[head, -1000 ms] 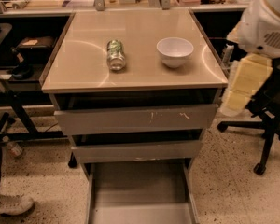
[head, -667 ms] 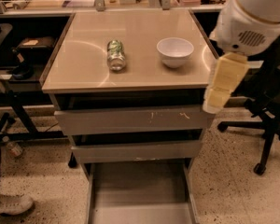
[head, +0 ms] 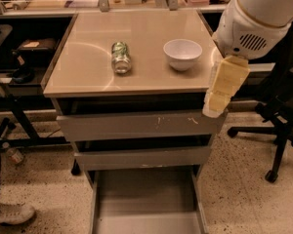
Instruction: Place green can into bottom drawer
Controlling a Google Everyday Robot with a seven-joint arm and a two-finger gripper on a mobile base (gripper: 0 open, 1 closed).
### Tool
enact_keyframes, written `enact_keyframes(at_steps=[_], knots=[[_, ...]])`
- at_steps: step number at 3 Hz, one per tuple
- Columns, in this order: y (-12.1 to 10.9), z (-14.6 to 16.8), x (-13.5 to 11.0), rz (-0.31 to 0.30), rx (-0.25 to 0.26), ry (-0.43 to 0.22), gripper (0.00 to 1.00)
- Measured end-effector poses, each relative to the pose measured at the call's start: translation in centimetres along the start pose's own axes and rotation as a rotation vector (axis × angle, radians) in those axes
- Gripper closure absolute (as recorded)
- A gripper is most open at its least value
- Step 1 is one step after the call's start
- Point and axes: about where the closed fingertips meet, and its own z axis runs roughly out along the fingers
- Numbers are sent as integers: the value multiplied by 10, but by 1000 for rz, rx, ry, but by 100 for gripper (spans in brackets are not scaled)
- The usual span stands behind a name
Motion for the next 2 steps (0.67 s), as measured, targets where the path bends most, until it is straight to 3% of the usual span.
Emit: enact_keyframes(at_steps=[1, 2], knots=[[-9, 19, -34, 11, -13, -64, 0], [-30, 55, -72, 41, -54, -69, 0]])
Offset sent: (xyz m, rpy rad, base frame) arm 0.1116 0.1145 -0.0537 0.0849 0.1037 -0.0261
